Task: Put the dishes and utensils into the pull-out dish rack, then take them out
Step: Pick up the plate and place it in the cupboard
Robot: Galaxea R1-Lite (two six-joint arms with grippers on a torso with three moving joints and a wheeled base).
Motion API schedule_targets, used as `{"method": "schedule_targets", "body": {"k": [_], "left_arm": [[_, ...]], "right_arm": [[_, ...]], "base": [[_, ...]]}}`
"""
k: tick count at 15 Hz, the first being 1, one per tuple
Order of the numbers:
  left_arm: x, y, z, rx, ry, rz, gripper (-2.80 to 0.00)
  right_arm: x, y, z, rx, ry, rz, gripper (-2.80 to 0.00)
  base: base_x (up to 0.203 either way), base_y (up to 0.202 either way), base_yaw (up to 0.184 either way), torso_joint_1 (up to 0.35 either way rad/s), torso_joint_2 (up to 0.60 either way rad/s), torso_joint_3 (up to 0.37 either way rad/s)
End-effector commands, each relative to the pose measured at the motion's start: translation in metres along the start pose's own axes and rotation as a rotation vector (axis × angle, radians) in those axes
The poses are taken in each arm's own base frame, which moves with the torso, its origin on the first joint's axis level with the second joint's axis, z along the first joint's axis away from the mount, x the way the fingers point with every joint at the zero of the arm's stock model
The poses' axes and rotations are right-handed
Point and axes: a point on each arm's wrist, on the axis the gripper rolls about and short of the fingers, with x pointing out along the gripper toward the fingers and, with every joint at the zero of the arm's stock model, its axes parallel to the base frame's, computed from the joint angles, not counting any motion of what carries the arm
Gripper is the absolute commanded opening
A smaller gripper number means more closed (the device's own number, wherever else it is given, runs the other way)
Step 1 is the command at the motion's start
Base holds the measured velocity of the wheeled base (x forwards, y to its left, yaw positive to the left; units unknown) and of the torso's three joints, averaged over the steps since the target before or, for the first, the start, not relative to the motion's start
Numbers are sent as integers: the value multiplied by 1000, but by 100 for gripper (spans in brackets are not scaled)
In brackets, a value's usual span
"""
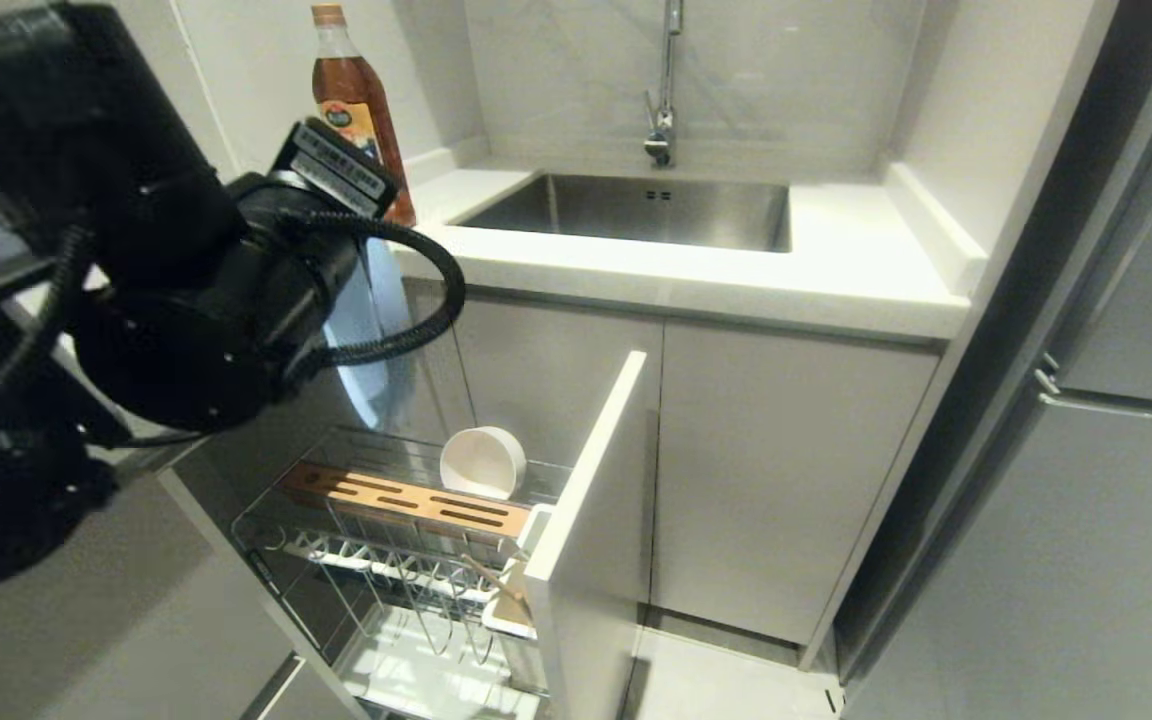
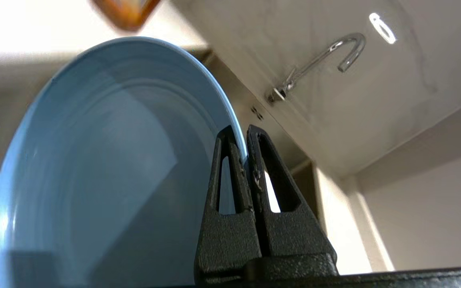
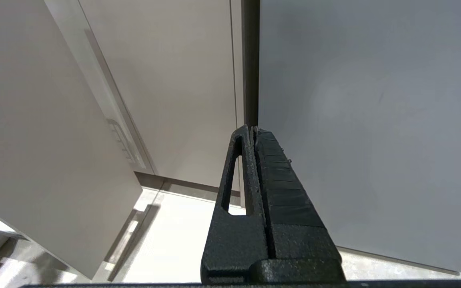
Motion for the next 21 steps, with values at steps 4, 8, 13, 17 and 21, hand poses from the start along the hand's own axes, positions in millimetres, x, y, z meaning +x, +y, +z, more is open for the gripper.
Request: {"method": "schedule_targets", "body": {"k": [4, 8, 13, 17, 21], "left_arm": [[8, 22, -47, -71, 10, 138, -280], [12, 38, -76, -84, -19, 244, -280], [19, 59, -105, -119, -27, 322, -280], [40, 84, -114, -134, -62, 397, -280], [56, 103, -119, -164, -69, 433, -280]], "right_arm": [[0, 0, 0, 6, 0, 0, -280], [0, 0, 0, 5, 0, 0, -280], [0, 0, 0, 5, 0, 0, -280], [0, 0, 0, 4, 0, 0, -280], [0, 0, 0, 6, 0, 0, -280]], "base": [[0, 0, 0, 0, 0, 0], [0, 0, 0, 0, 0, 0], [0, 0, 0, 0, 0, 0], [0, 0, 0, 0, 0, 0], [0, 0, 0, 0, 0, 0]]}}
